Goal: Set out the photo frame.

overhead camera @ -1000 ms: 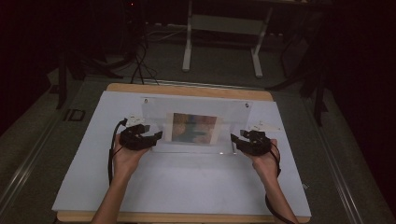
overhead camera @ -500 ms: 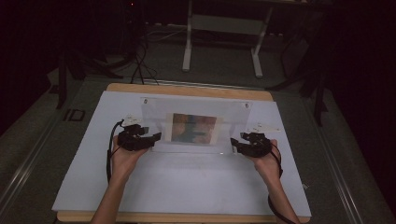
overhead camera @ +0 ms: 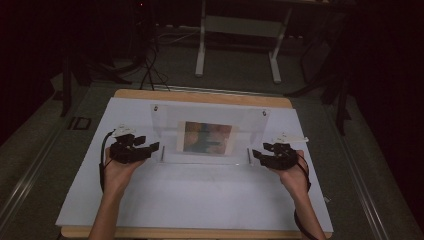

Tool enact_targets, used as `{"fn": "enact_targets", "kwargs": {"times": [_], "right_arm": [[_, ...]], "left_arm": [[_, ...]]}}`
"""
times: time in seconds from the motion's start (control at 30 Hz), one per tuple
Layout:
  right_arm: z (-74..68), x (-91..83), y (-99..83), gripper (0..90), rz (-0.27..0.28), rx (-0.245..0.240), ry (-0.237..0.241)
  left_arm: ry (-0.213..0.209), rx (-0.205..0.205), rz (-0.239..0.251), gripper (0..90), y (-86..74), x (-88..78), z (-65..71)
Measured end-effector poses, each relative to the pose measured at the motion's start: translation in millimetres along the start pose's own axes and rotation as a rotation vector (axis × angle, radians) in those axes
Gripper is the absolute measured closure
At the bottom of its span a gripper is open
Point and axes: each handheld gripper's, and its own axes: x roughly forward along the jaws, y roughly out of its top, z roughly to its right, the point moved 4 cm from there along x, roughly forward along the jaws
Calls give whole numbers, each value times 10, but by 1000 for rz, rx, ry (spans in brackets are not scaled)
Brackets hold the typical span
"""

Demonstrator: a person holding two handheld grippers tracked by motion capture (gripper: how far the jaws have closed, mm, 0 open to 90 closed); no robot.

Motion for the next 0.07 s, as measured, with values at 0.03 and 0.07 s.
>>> {"fn": "enact_targets", "kwargs": {"times": [0.03,0.07], "right_arm": [[32,-24,-5,446,-3,-4,8],[32,-24,-5,446,-3,-4,8]], "left_arm": [[-13,-20,10,360,-10,-44,-61],[-13,-20,10,360,-10,-44,-61]]}}
